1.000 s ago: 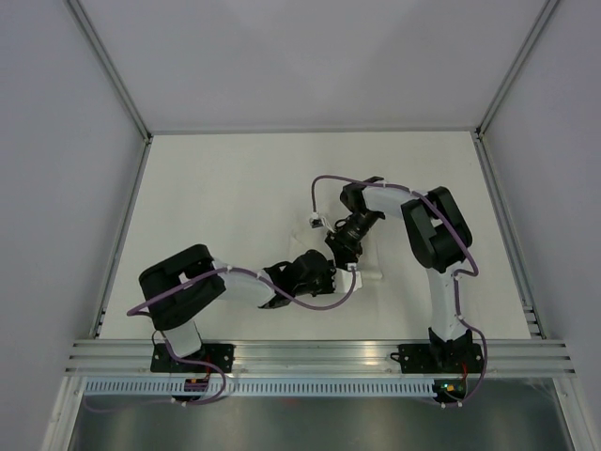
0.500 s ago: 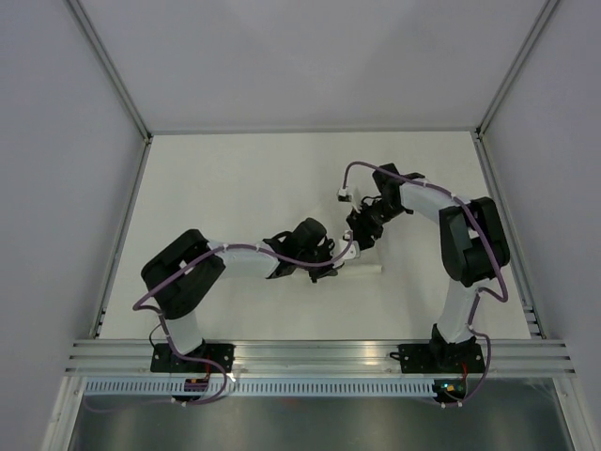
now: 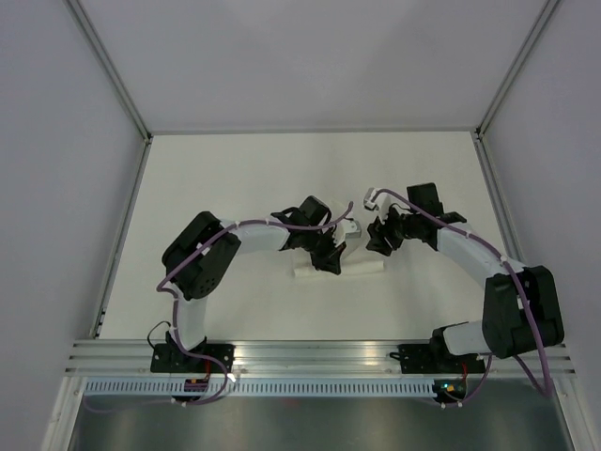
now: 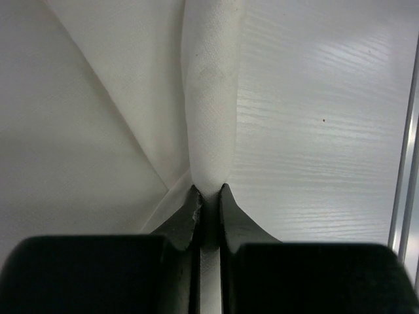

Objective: Fold the napkin, place the utensils inside, and roll it up
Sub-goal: Roll the napkin at the center of the board.

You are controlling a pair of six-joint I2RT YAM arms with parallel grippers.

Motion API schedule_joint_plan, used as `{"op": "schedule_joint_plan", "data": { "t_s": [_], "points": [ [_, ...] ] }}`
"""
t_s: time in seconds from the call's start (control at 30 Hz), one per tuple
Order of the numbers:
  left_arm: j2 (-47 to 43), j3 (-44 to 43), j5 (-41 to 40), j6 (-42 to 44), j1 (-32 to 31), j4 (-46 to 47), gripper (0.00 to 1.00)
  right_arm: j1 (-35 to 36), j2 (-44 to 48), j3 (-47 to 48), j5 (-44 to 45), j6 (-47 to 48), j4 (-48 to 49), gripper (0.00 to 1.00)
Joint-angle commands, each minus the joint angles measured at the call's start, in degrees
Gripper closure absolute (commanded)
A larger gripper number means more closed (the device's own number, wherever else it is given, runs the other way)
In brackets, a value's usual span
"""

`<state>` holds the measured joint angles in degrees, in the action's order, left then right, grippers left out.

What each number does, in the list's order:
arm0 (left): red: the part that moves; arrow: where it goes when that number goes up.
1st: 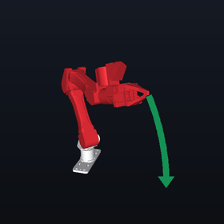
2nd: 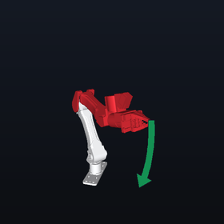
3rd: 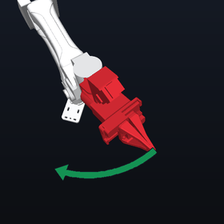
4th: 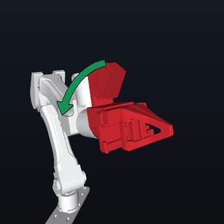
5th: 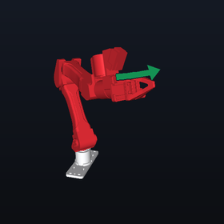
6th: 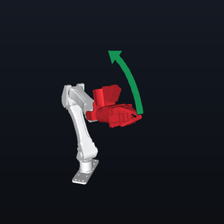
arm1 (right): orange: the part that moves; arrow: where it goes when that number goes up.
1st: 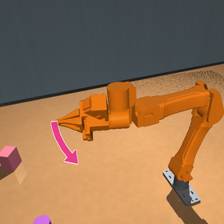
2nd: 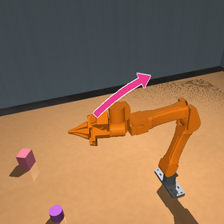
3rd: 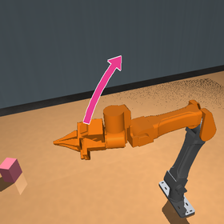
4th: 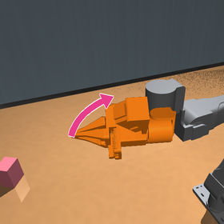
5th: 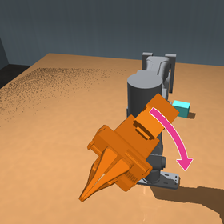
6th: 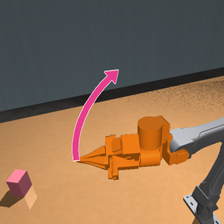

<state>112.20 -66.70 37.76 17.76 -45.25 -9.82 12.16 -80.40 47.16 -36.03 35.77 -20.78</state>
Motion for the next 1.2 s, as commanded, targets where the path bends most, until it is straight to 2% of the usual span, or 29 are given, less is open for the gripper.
{"op": "schedule_joint_plan", "data": {
  "t_s": [0.0,0.1,0.13,0.17,0.2,0.27,0.57,0.8,0.97,1.1,1.17],
  "points": [
    [4.9,-1.6,5.6,-2.8,1.0,-10.7,0.98,0.3,4.0,-2.6,-4.2,4.5,3.4,0.4],
    [8.3,-4.8,7.9,-3.8,2.2,-14.3,0.98,2.7,8.1,-6.5,-3.4,7.4,5.3,0.39],
    [9.2,-5.8,8.6,-4.0,2.5,-15.6,0.98,3.9,10.2,-9.2,-0.2,7.5,6.4,0.38],
    [12.2,-9.1,9.4,-4.2,3.0,-19.1,0.98,11.3,12.6,-13.1,6.7,8.3,11.3,0.38],
    [12.3,-9.2,9.4,-4.2,3.0,-19.1,0.98,11.4,12.6,-13.1,6.8,8.3,11.4,0.38],
    [14.1,-11.2,9.7,-4.5,3.0,-20.7,0.98,16.5,13.9,-15.9,11.2,8.6,13.0,0.38],
    [17.0,-13.6,11.2,-6.1,3.9,-23.2,0.98,25.5,8.3,-18.7,19.1,11.2,18.4,0.37],
    [17.4,-13.8,11.4,-6.1,4.3,-23.5,0.98,28.5,4.3,-19.8,21.5,11.3,20.3,0.39],
    [17.5,-14.2,11.4,-6.0,4.4,-23.6,0.98,29.1,2.6,-19.3,22.8,11.0,21.5,0.48],
    [16.9,-14.1,11.4,-7.5,4.9,-21.9,0.91,29.1,1.9,-19.3,23.0,10.6,21.0,0.71],
    [15.7,-13.6,12.7,-9.5,5.8,-20.8,0.88,29.1,1.7,-19.3,22.5,10.1,18.7,0.78]
  ]
}}
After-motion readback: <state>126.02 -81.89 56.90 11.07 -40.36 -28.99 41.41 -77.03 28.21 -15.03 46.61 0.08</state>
